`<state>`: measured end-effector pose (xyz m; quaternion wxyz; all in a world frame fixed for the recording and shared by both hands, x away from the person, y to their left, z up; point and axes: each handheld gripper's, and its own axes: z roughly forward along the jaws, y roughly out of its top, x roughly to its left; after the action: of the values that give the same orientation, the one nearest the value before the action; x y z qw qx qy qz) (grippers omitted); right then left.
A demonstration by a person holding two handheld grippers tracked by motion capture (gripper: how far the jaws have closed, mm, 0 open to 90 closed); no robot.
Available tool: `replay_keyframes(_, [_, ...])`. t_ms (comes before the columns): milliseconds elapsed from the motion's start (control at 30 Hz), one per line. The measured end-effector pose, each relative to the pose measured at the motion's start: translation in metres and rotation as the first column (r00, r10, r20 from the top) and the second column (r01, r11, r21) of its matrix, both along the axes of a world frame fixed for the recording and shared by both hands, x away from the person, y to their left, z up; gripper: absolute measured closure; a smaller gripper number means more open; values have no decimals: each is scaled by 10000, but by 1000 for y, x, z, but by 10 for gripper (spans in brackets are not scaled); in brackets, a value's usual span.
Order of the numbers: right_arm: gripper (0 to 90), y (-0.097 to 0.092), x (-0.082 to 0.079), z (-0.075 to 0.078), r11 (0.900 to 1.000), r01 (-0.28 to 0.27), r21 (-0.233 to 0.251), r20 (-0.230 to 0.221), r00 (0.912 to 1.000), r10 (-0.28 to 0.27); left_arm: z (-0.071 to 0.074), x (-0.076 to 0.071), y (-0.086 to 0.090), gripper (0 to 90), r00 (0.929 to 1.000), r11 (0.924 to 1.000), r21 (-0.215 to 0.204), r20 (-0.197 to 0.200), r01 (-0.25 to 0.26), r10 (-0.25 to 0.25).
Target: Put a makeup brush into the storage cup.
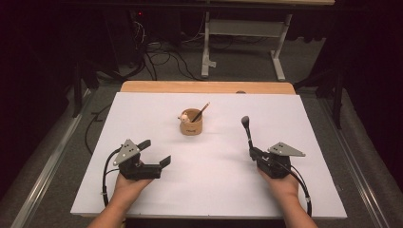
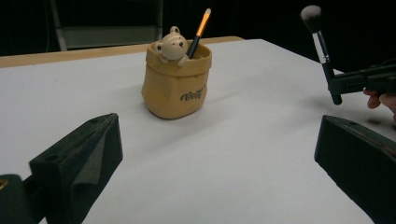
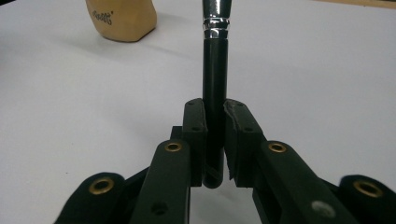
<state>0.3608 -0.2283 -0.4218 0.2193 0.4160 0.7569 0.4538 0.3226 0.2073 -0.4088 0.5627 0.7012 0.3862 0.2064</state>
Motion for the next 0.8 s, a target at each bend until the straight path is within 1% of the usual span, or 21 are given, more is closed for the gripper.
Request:
replay_keyframes(233, [815,-1,-5,3,9997,-119,203,388,9992,111,-2,1,-4,16,9999,9999,55,-90,111,-110])
replay_keyframes(367, [815,0,-8,3,9997,-169,194,583,9982,158,-2,0,-6,16,9998,9999,23,-100,154,-153])
replay_keyframes(467, [815,0,-9,3,9991,-255,335,640,9977,233,-2,-1,-7,16,9998,9998,20,-90,182,-182])
replay_keyframes(800, [815,4,-11,1,9981,-541,310,801,9955,515,-3,0,-8,16,9997,9997,45,-100,223,-222])
